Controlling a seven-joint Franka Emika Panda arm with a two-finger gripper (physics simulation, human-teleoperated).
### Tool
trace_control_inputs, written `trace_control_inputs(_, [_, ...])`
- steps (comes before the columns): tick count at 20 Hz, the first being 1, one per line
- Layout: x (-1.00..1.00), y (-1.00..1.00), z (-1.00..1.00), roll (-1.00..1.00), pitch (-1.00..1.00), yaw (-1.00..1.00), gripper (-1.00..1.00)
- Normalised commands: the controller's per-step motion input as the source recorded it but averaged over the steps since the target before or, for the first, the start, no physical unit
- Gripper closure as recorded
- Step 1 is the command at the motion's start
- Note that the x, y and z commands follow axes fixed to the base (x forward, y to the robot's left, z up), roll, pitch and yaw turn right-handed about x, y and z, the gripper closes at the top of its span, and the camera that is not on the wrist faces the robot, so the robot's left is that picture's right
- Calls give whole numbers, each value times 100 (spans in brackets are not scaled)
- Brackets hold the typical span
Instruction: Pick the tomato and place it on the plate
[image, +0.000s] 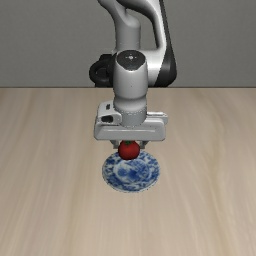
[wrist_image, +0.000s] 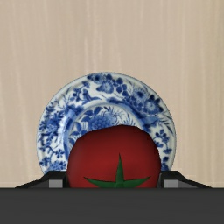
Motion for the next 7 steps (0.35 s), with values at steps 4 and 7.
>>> trace_control_inputs(4, [0,0,0,0,0,0,-100])
trace_control_inputs(7, [0,0,0,0,0,0,-100])
